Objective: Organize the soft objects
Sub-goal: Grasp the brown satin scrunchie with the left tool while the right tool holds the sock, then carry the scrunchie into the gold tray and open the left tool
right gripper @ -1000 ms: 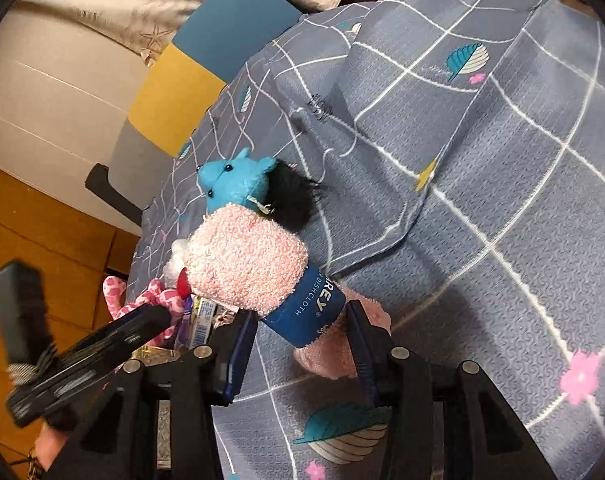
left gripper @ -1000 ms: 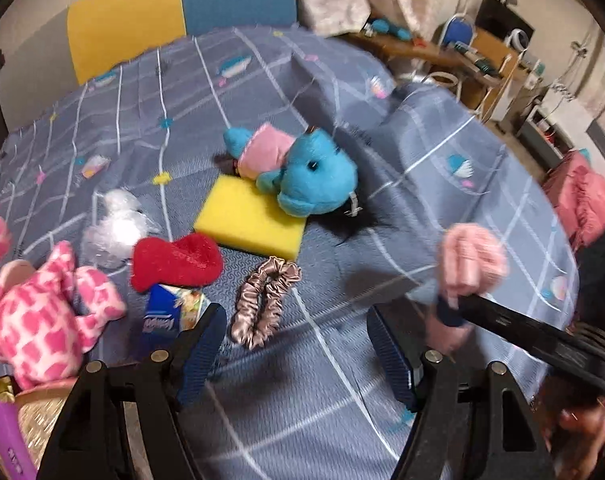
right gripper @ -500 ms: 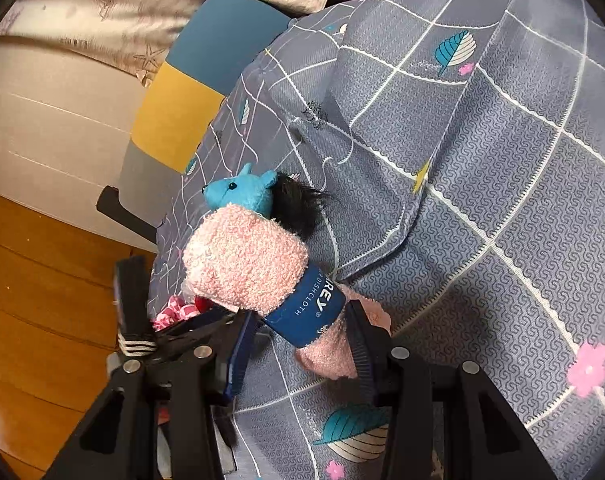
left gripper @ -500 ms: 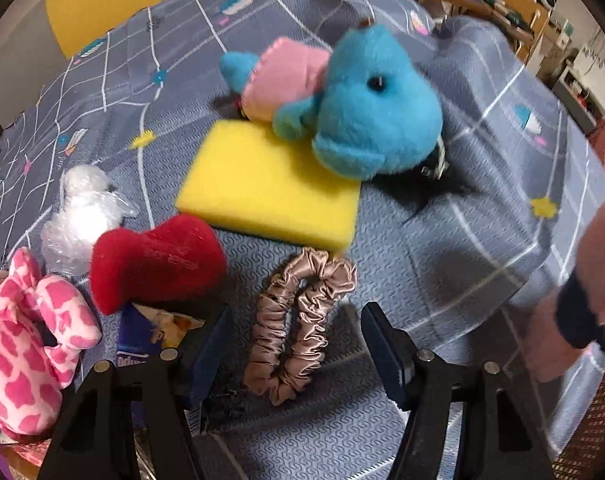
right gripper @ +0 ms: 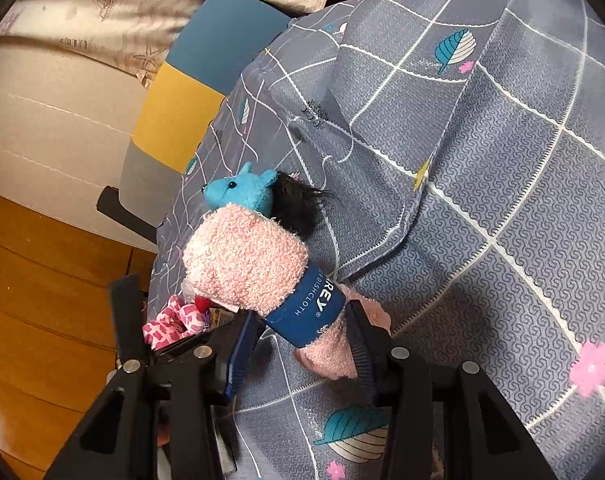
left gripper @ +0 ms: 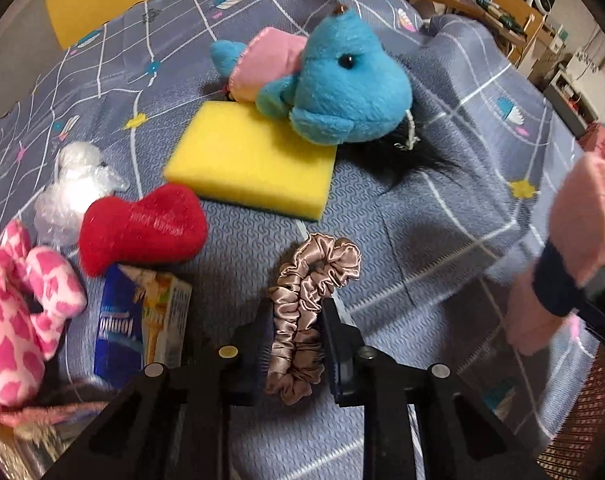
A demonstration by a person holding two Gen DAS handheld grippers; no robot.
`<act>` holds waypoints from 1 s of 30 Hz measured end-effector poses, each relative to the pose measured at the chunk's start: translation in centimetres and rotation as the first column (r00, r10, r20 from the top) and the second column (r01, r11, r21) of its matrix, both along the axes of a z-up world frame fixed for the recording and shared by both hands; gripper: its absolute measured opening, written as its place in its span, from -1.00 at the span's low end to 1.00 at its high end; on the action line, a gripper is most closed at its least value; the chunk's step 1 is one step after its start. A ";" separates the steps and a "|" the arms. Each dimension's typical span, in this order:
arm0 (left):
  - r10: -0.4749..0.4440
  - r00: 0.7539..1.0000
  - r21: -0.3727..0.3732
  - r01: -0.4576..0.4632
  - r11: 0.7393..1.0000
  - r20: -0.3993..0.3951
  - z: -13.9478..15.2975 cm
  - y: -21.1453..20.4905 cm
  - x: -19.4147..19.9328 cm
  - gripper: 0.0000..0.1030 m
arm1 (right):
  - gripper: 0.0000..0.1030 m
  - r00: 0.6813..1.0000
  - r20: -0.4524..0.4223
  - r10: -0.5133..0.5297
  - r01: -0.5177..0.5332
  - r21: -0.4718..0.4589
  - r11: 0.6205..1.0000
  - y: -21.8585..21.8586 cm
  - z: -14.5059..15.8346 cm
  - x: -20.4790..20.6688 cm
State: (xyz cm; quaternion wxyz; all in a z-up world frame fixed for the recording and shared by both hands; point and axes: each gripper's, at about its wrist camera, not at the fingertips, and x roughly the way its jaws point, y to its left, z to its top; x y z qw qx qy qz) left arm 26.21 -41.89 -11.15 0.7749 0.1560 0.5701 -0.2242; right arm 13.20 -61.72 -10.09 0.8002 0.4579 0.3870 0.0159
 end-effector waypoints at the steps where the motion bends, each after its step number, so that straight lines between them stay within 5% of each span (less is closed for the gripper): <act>1: 0.006 1.000 -0.019 -0.006 1.000 -0.003 0.4 0.3 -0.2 -0.58 | -0.11 1.000 0.000 0.002 -0.002 0.000 1.000 0.0 0.0 0.0; 17: 0.005 1.000 -0.259 0.003 0.966 0.030 7.4 6.8 -8.2 -0.58 | -0.11 0.999 -0.017 0.040 -0.039 0.026 0.999 0.7 -0.9 0.5; 30: 0.082 0.982 -0.354 -0.016 0.935 0.173 12.9 18.8 -14.1 -0.58 | -0.11 0.997 -0.004 0.074 -0.074 0.015 0.997 1.8 -1.3 0.8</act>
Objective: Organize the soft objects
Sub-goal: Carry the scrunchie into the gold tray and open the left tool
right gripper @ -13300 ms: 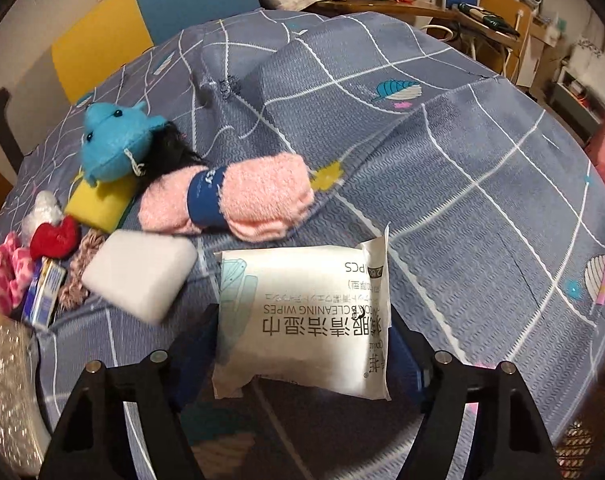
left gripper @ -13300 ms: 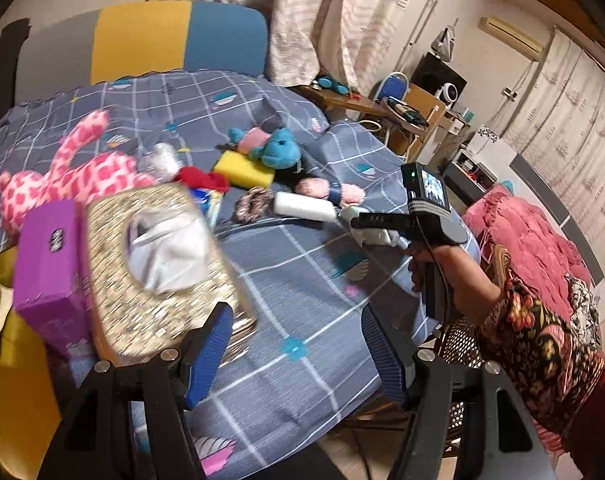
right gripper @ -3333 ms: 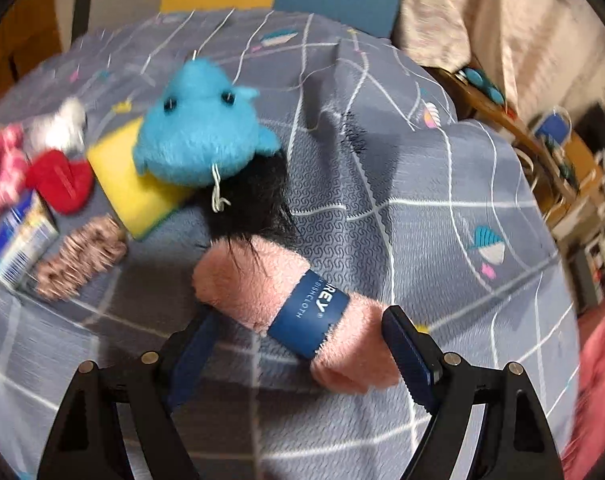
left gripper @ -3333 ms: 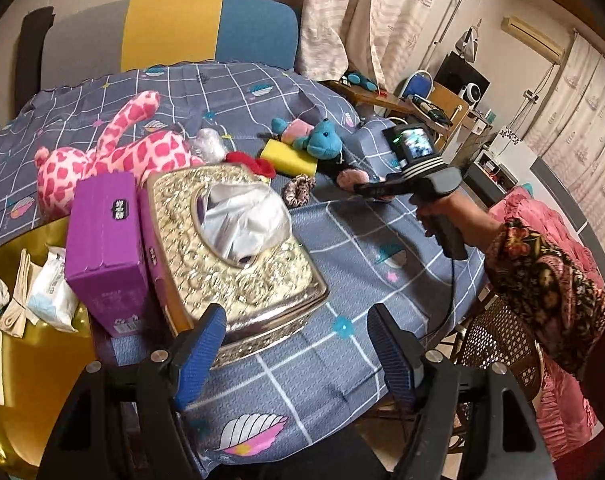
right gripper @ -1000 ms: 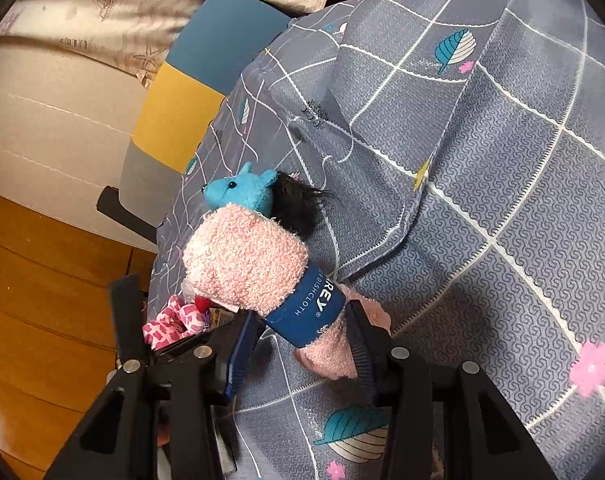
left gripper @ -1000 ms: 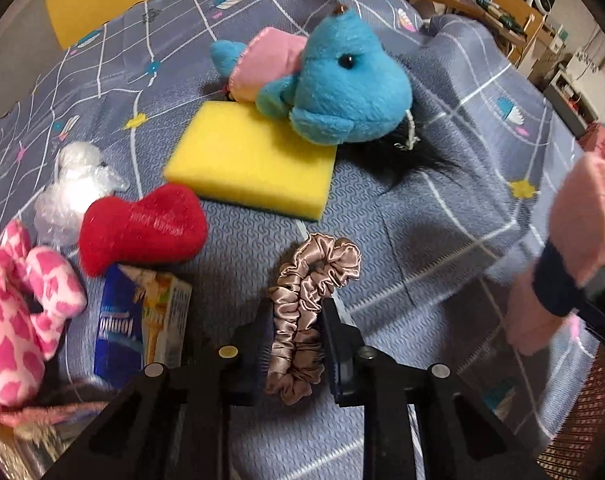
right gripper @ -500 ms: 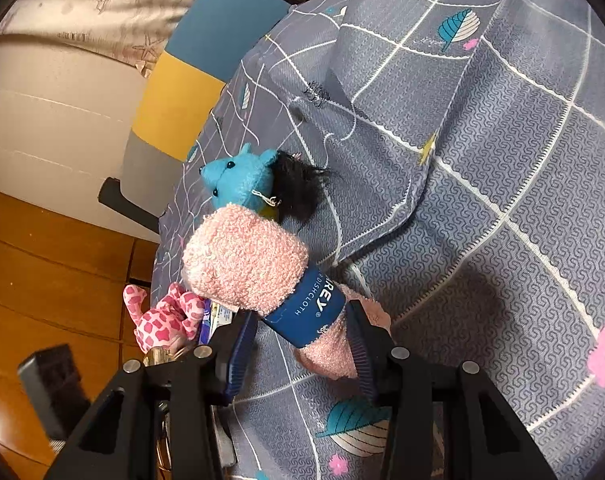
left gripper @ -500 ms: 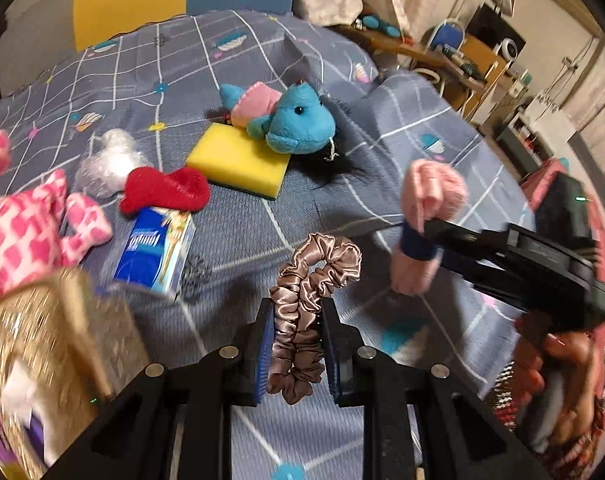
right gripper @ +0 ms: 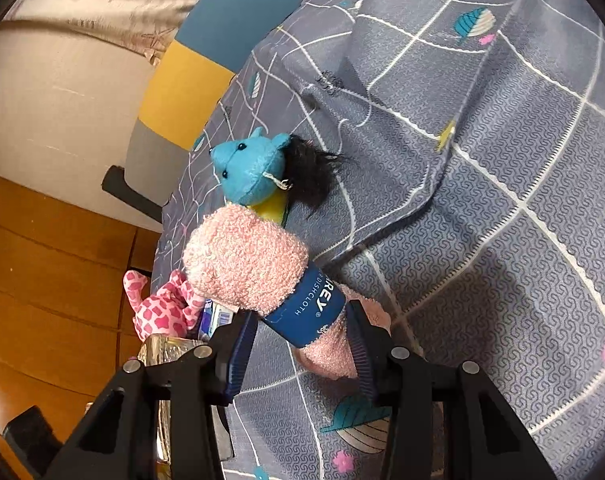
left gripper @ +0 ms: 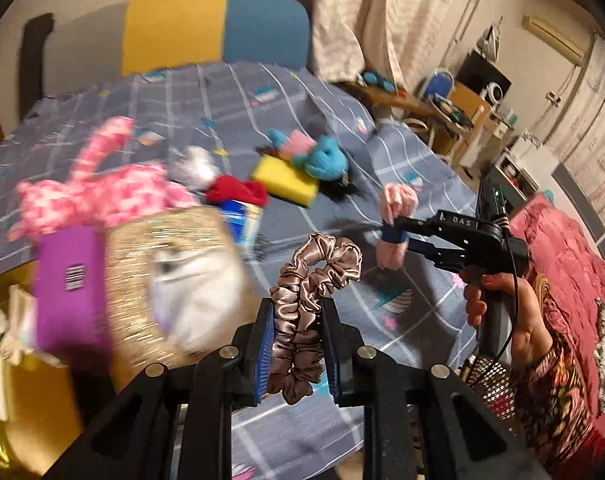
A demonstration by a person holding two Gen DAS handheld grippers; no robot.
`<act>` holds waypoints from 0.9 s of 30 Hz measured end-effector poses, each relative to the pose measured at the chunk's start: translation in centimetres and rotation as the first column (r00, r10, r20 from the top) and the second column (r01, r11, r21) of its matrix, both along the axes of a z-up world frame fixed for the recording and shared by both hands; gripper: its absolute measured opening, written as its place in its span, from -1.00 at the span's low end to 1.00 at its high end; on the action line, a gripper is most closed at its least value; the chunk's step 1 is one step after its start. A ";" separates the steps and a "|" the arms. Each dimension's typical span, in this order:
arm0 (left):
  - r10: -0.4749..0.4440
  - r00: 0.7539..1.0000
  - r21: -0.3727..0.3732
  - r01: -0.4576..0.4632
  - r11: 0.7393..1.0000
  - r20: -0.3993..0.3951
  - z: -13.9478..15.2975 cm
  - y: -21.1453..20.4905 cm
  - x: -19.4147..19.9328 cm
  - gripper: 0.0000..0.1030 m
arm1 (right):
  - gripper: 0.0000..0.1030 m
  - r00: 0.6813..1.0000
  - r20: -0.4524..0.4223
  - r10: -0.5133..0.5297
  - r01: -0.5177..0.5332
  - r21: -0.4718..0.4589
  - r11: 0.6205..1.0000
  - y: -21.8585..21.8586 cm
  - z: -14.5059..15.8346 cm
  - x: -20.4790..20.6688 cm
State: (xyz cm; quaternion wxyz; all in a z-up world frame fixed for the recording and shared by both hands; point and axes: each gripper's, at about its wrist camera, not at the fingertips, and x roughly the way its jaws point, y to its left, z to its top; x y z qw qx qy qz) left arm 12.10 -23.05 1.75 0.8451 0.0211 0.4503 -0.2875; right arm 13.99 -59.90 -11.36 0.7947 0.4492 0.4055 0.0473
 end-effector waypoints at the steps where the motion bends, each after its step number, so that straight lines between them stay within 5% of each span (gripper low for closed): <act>1: 0.015 1.000 -0.006 -0.015 1.000 0.010 0.3 1.0 -0.2 -0.58 | -0.11 1.000 0.004 0.005 -0.005 -0.005 1.000 0.1 0.0 0.1; 10: 0.252 0.967 -0.040 -0.251 0.967 0.037 1.1 13.5 -0.4 -0.58 | -0.11 0.998 0.057 -0.009 0.009 0.000 1.000 -0.4 0.2 -0.2; 19: 0.475 0.878 0.049 -0.473 0.880 -0.060 -5.5 24.0 1.0 -0.58 | -0.11 0.993 0.120 0.022 -0.017 -0.048 0.999 0.9 1.0 -0.5; 27: 0.552 0.823 0.124 -0.539 0.833 -0.132 -10.4 29.4 2.6 -0.58 | -0.11 0.989 0.147 0.034 -0.021 -0.092 0.996 2.7 2.6 -2.6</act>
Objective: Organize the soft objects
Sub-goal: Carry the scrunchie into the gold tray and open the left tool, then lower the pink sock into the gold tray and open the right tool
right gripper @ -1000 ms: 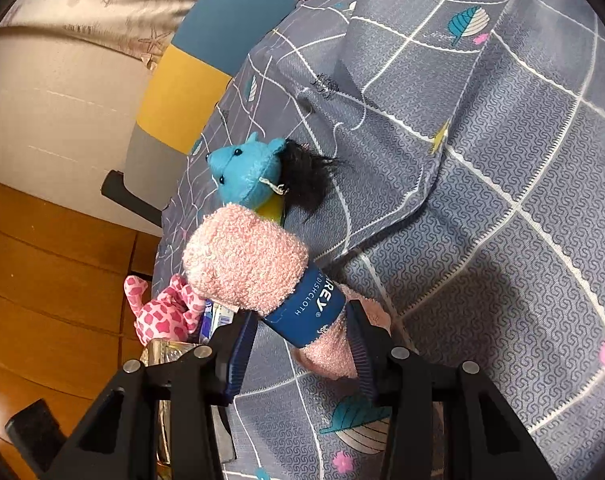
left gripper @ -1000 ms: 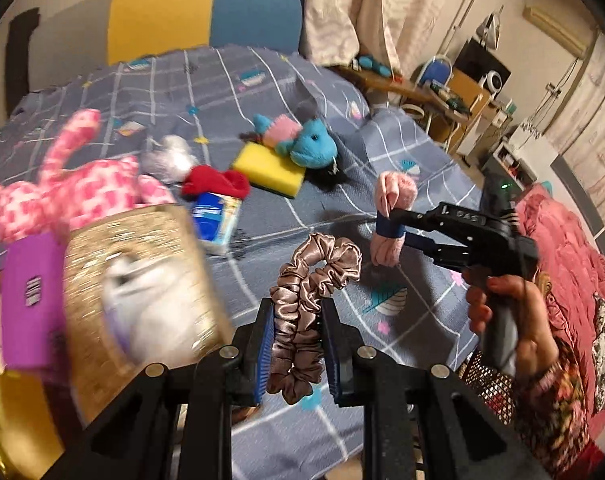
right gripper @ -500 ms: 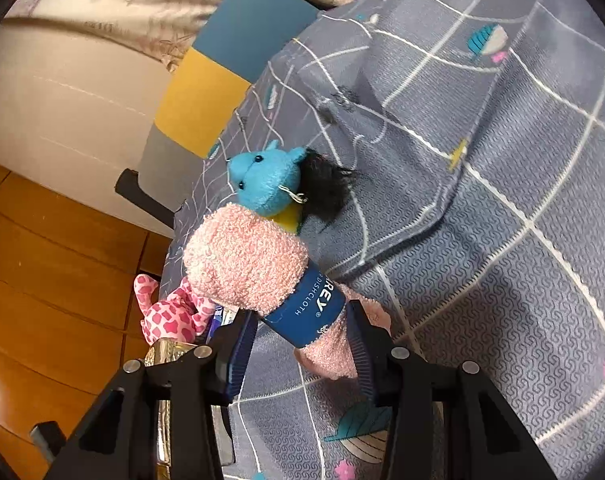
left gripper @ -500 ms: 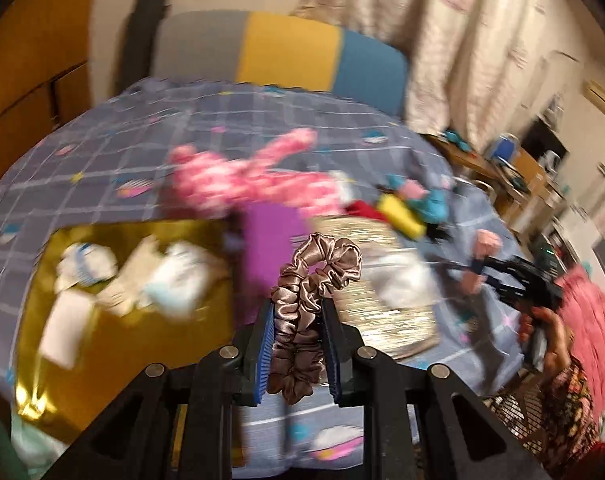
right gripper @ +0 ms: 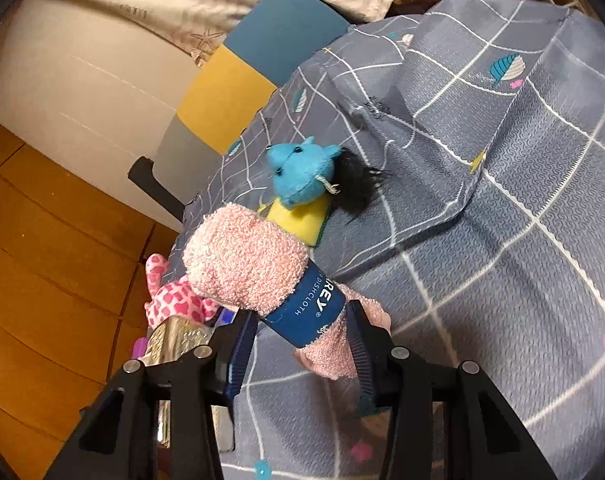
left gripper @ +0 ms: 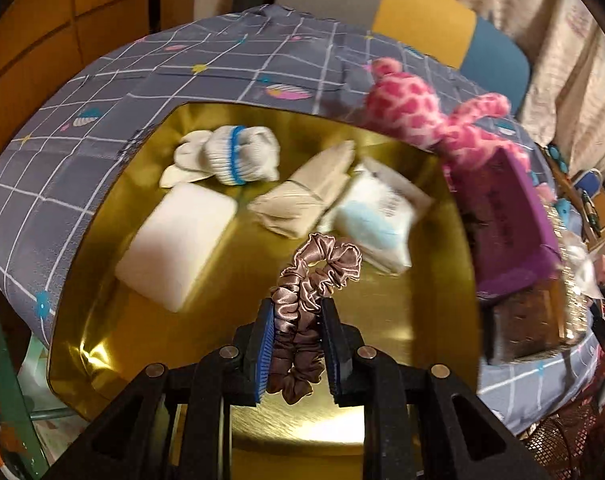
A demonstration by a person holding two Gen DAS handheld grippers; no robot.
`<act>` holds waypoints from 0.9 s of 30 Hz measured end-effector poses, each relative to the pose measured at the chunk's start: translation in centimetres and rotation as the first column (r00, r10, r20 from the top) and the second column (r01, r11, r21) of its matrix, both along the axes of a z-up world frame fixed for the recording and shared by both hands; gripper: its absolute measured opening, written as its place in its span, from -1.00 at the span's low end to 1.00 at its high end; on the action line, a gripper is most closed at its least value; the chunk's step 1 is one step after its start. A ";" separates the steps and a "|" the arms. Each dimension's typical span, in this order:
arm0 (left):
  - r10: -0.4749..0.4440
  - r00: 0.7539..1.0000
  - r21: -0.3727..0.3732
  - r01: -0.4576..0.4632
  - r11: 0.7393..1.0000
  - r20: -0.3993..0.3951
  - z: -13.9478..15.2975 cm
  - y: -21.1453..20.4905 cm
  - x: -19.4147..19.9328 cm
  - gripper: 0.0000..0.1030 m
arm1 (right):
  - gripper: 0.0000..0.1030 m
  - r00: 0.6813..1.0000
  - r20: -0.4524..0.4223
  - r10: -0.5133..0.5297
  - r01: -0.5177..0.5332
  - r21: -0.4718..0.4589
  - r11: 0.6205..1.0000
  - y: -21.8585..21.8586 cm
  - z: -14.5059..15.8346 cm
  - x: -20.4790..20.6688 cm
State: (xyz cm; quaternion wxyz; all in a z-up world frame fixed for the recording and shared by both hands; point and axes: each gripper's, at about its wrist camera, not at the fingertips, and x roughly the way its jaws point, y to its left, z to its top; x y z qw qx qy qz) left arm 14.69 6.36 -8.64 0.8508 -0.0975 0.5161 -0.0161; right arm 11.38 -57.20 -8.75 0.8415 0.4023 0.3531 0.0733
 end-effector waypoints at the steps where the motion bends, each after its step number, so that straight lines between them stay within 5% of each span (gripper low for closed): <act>1: -0.001 1.000 0.009 0.001 1.000 -0.002 -0.2 0.3 0.1 -0.58 | -0.11 1.000 0.003 0.002 -0.002 -0.001 1.000 0.3 0.3 -0.4; 7: 0.003 1.000 0.033 -0.002 0.999 -0.015 -1.4 1.0 1.6 -0.53 | -0.11 0.999 0.036 0.033 -0.033 0.007 0.999 3.1 2.7 -2.4; 13: -0.001 1.000 0.069 0.003 0.998 -0.030 -2.2 1.3 2.7 -0.24 | -0.11 0.992 0.092 0.092 -0.094 0.021 0.995 7.5 5.9 -3.6; 27: -0.024 0.997 -0.067 0.029 0.997 0.073 0.0 3.0 -1.1 -0.20 | -0.11 0.931 0.179 0.319 -0.332 0.046 0.942 20.0 10.9 -3.0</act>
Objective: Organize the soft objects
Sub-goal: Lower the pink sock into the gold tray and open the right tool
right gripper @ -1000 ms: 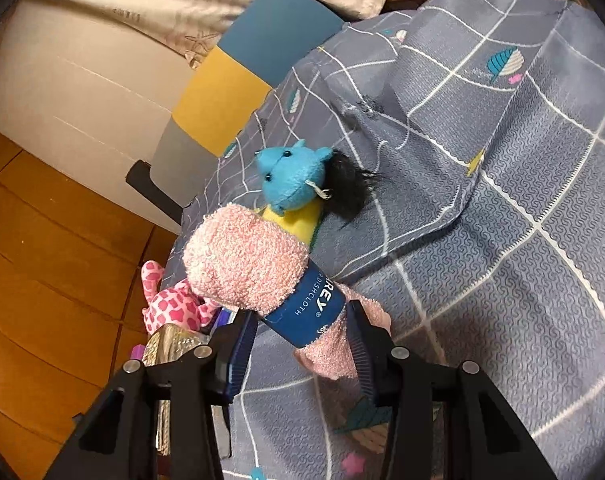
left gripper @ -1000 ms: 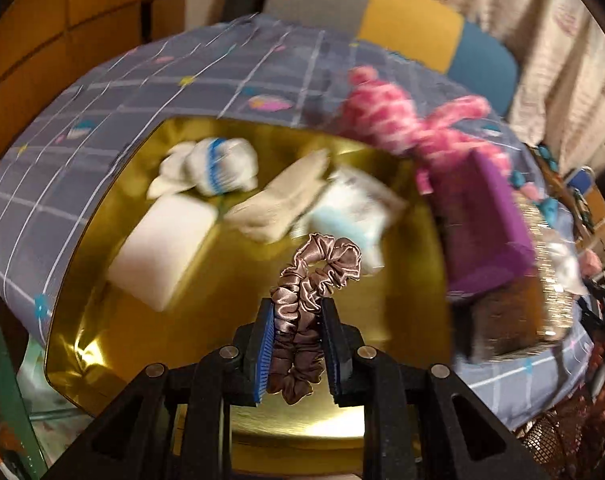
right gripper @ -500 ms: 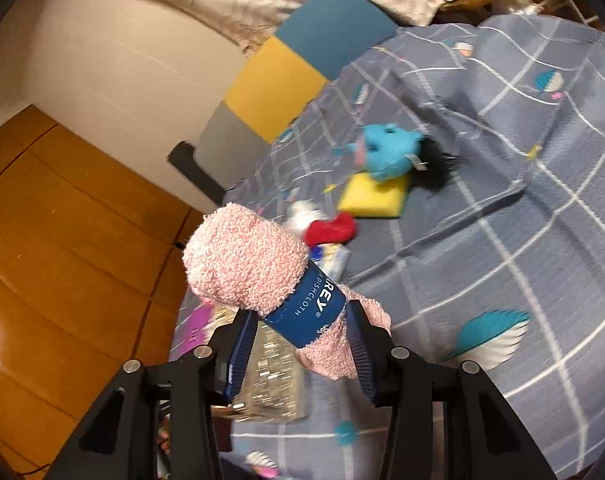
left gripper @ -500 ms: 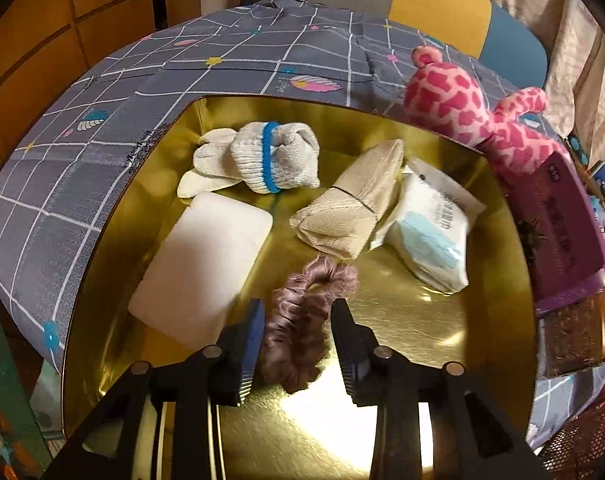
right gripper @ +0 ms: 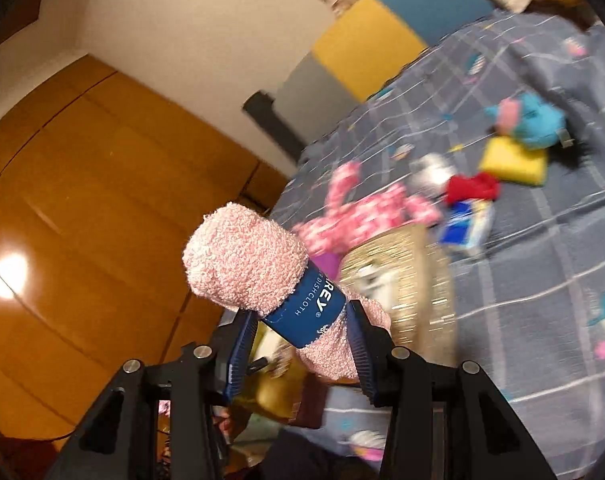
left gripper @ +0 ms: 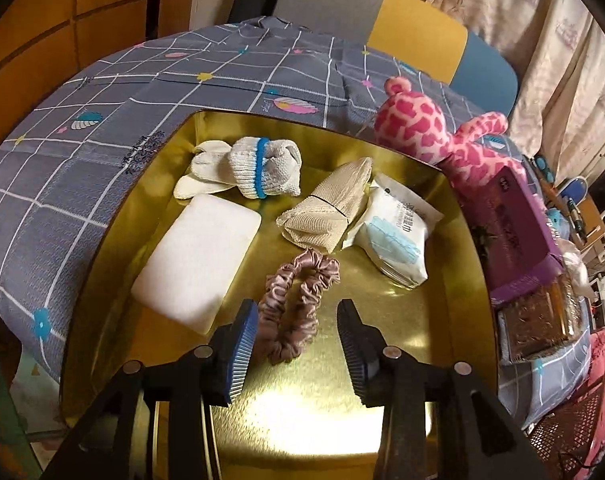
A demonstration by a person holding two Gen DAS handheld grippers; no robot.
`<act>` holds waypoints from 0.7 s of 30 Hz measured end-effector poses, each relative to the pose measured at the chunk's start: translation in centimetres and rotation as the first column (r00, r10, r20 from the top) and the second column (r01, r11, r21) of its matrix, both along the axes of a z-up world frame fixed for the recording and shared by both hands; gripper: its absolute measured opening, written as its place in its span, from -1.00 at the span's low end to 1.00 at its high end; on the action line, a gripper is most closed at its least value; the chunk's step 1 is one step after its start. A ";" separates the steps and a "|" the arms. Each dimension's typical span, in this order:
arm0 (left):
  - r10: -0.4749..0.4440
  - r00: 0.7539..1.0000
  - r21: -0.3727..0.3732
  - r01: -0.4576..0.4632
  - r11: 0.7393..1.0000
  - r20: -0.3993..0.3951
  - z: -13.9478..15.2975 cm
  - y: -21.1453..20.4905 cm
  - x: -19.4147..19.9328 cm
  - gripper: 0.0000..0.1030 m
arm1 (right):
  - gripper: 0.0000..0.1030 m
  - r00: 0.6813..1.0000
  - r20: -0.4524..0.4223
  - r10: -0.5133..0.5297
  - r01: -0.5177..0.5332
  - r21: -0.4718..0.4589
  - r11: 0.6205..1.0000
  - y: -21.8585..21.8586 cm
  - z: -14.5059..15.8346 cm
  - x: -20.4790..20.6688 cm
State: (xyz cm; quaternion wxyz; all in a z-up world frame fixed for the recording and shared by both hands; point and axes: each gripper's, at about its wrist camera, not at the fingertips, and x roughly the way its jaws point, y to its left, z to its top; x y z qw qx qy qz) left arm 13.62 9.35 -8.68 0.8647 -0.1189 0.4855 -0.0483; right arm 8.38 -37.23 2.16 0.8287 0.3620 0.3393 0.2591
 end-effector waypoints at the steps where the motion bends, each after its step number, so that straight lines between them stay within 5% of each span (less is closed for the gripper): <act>1: 0.001 1.000 -0.013 -0.001 1.000 0.005 0.2 0.3 -0.4 -0.20 | -0.11 1.000 0.000 0.023 -0.023 0.008 1.000 1.1 0.1 0.2; 10: 0.004 0.998 0.011 -0.005 1.000 0.061 1.0 1.5 -2.3 -0.20 | -0.11 0.963 -0.034 0.267 -0.266 0.031 0.964 14.1 -0.5 2.2; 21: 0.072 0.993 -0.037 -0.069 0.997 0.094 1.4 4.9 -3.9 -0.20 | -0.11 0.929 -0.229 0.291 -0.338 -0.206 0.918 25.9 -6.2 4.6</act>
